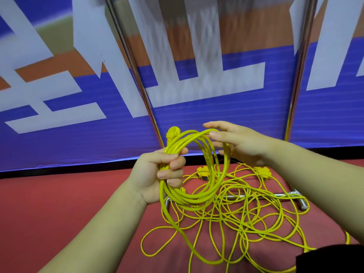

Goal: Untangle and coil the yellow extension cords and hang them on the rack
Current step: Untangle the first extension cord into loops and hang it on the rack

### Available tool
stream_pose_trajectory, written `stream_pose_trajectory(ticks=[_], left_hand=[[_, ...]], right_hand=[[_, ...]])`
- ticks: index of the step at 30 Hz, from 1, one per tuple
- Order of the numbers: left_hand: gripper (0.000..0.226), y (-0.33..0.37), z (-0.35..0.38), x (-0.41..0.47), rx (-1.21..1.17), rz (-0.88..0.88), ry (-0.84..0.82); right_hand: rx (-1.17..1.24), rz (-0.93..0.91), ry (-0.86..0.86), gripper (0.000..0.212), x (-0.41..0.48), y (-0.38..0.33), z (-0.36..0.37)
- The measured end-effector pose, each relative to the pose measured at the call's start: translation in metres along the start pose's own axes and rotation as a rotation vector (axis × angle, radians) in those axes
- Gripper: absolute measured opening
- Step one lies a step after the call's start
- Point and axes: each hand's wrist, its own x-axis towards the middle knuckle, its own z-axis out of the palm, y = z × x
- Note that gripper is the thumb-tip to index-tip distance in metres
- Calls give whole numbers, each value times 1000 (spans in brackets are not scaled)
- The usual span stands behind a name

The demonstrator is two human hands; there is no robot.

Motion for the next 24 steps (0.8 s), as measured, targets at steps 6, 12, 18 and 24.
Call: stream_pose_trajectory(ticks=[6,12,18,24], left_hand=[[26,6,6,-5,27,-34,17],[33,7,6,-8,137,13,88],[10,8,12,-3,299,159,289],[34,1,16,1,402,330,450]], right_hand=[[145,-14,-134,51,2,-2,4],[104,6,-153,52,1,-5,8],[223,-68,-152,46,2,-9,15],[256,-50,-82,35,0,-7,21]])
